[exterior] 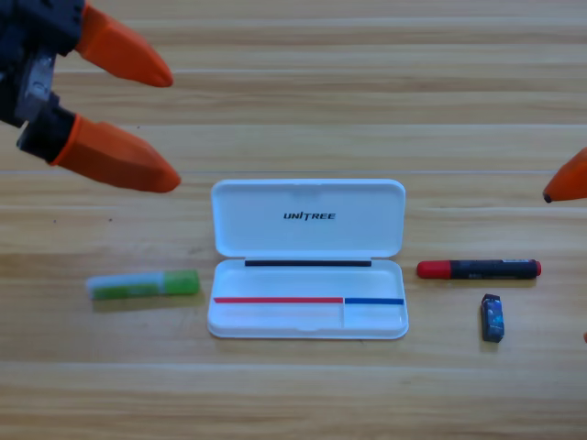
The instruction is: Clean up eraser and pencils
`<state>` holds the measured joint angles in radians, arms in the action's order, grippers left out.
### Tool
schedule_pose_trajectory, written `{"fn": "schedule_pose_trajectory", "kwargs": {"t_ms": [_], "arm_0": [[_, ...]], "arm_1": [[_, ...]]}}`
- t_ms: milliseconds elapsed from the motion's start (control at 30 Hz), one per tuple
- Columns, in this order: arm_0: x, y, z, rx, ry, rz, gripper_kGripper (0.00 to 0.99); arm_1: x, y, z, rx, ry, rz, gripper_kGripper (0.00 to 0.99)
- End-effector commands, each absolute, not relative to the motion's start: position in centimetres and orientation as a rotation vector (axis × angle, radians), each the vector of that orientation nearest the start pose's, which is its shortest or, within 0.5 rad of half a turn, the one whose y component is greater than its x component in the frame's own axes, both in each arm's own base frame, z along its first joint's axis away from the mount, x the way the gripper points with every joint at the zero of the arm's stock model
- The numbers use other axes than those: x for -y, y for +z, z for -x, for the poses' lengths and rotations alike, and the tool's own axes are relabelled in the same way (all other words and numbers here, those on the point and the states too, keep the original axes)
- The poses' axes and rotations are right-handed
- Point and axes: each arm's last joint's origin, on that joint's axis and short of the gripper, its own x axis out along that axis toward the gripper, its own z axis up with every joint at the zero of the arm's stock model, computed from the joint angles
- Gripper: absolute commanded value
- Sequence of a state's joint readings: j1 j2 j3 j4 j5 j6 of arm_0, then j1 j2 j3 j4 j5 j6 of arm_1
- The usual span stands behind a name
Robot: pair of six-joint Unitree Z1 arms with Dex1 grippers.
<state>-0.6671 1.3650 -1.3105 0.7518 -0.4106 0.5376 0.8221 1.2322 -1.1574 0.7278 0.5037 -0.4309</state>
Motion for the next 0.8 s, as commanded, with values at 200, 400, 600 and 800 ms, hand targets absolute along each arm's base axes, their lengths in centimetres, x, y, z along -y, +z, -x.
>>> {"fn": "schedule_pose_trajectory", "kwargs": {"t_ms": [200,400,600,800], "arm_0": [[15.8,38.7,-16.8,-0.585,-1.170,-0.589,0.986],[15.8,38.8,-16.8,-0.587,-1.158,-0.586,0.989],[15.1,39.0,-17.0,-0.571,-1.054,-0.668,0.989],[14.1,38.0,-18.4,-0.601,-0.916,-0.863,0.986]], "arm_1": [[-15.4,38.6,-10.2,-0.620,1.452,0.474,0.986],[-14.7,38.5,-10.4,-0.677,1.374,0.407,0.989],[-14.0,37.7,-12.2,-0.805,1.073,0.399,0.988],[-13.1,37.0,-13.5,-0.903,0.886,0.322,0.983]]}}
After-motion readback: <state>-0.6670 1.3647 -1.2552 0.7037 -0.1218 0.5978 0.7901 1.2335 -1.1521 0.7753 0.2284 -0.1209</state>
